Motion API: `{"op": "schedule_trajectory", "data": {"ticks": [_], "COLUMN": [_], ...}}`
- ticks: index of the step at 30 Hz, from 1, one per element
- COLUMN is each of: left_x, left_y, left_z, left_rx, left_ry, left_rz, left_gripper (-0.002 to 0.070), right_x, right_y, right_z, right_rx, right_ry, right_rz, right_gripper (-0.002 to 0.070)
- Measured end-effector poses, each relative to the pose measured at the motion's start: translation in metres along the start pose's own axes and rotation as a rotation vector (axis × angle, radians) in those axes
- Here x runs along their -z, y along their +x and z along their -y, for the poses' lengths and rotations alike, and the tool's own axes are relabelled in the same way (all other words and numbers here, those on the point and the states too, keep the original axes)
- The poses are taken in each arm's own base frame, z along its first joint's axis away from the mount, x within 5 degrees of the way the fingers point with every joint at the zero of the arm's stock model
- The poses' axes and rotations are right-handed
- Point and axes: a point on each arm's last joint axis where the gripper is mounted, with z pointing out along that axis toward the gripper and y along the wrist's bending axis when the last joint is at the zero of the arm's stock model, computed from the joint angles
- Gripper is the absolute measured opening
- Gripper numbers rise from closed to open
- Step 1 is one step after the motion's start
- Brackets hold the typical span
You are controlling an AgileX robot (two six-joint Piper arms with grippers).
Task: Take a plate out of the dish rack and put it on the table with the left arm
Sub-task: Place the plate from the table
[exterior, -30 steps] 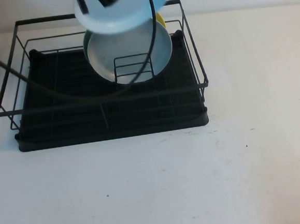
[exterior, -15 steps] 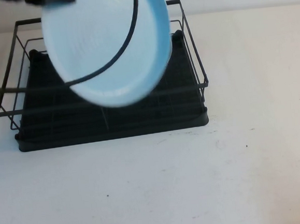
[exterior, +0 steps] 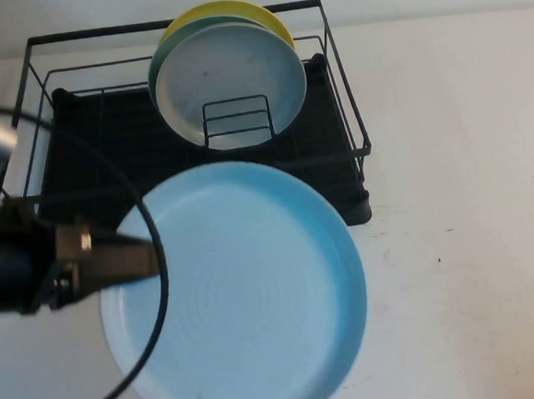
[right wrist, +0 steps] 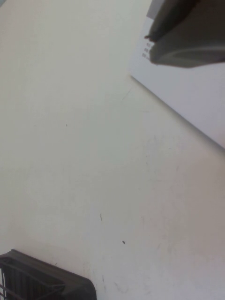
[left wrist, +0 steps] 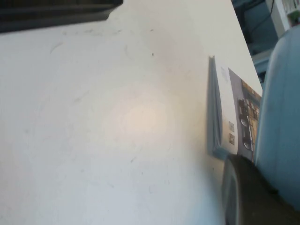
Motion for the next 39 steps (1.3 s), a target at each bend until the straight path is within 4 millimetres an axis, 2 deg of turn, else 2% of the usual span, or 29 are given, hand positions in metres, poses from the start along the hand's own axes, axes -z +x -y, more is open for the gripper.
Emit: {"op": "schedule_trajectory", "data": {"ticks": [5, 8, 13, 20, 26, 31, 34, 39], "left_x": [-0.028, -0.038, -0.047, -0.055, -0.069, -0.075, -0.075, -0.075], "left_y": [0.063, 0.087, 0.11, 0.115, 0.121, 0.121, 0.12, 0.119], "left_z": [-0.037, -0.05, -0.068, -0.096, -0.113, -0.118, -0.119, -0.122], "left_rx": [0.166, 0.201, 0.251, 0.334, 0.42, 0.417, 0.369, 0.342], "left_ry": [-0.019, -0.054, -0.164, -0.304, -0.303, -0.276, -0.282, -0.306], "left_rz": [0.008, 0.021, 0.077, 0.135, 0.076, 0.068, 0.077, 0.086], "left_gripper": [0.0064, 0.0064, 0.0064, 0.0064, 0.0064, 0.0072, 0.0134, 0.0353], "right_x": [0.0, 0.0, 0.0, 0.0, 0.0, 0.0, 0.0, 0.0], "right_y": [0.0, 0.0, 0.0, 0.0, 0.0, 0.0, 0.0, 0.0], "right_z": [0.0, 0.0, 0.0, 0.0, 0.0, 0.0, 0.0, 0.0], "right_rx": [0.0, 0.0, 0.0, 0.0, 0.0, 0.0, 0.0, 0.0], "right_ry": [0.0, 0.0, 0.0, 0.0, 0.0, 0.0, 0.0, 0.0], "right_rz": [0.0, 0.0, 0.0, 0.0, 0.0, 0.0, 0.0, 0.0], "right_gripper": [-0.002, -0.002, -0.002, -0.002, -0.002, -0.002, -0.002, -0.002]}}
